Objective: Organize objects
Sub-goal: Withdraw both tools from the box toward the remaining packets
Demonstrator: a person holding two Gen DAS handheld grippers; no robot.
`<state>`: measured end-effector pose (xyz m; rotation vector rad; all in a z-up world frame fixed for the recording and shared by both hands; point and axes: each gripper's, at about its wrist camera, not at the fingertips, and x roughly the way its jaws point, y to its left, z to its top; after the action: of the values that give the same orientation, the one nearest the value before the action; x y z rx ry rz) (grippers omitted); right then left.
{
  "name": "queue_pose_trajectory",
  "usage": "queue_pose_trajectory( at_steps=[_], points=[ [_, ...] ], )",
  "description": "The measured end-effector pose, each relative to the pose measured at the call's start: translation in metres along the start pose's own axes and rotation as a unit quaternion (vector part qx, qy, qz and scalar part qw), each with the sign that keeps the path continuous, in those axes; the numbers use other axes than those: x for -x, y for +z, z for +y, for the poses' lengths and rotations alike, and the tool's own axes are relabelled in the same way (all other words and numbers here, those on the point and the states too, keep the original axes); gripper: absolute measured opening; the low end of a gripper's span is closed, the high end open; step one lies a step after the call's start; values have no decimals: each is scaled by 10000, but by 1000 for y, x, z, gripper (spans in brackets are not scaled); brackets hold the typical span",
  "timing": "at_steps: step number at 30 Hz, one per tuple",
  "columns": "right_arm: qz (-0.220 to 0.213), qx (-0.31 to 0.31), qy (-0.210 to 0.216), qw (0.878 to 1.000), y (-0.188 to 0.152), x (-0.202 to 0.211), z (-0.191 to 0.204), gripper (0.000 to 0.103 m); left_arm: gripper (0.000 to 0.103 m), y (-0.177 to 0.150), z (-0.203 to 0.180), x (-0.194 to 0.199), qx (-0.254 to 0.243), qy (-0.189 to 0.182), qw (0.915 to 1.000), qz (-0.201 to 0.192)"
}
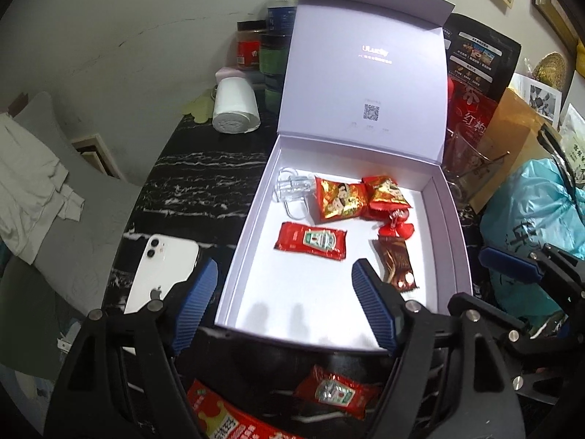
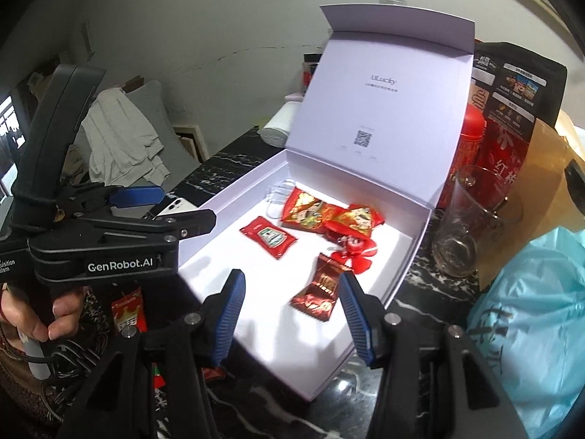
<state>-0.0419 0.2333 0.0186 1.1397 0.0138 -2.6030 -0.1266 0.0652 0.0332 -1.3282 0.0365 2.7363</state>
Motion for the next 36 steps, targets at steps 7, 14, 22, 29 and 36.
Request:
queue_pose_trajectory(
  at_steps=[7,14,22,29,36],
  points=[
    [33,100,34,9999,-11,5,15,55,76,-18,4,9,60,-31,10000,55],
    [23,263,129,9996,-20,15,31,55,76,-34,9,19,130,-112,9998,141],
    [-30,472,292,9985,-29,26,50,55,76,-51,15,32,214,-102,9996,180],
    [-11,672,466,9966,-43,29,65,55,76,-72,22,34,260,-138,9991,309],
    [226,780,658,9945,-67,24,77,55,76,-100,29,33,377,-247,9977,512]
  ],
)
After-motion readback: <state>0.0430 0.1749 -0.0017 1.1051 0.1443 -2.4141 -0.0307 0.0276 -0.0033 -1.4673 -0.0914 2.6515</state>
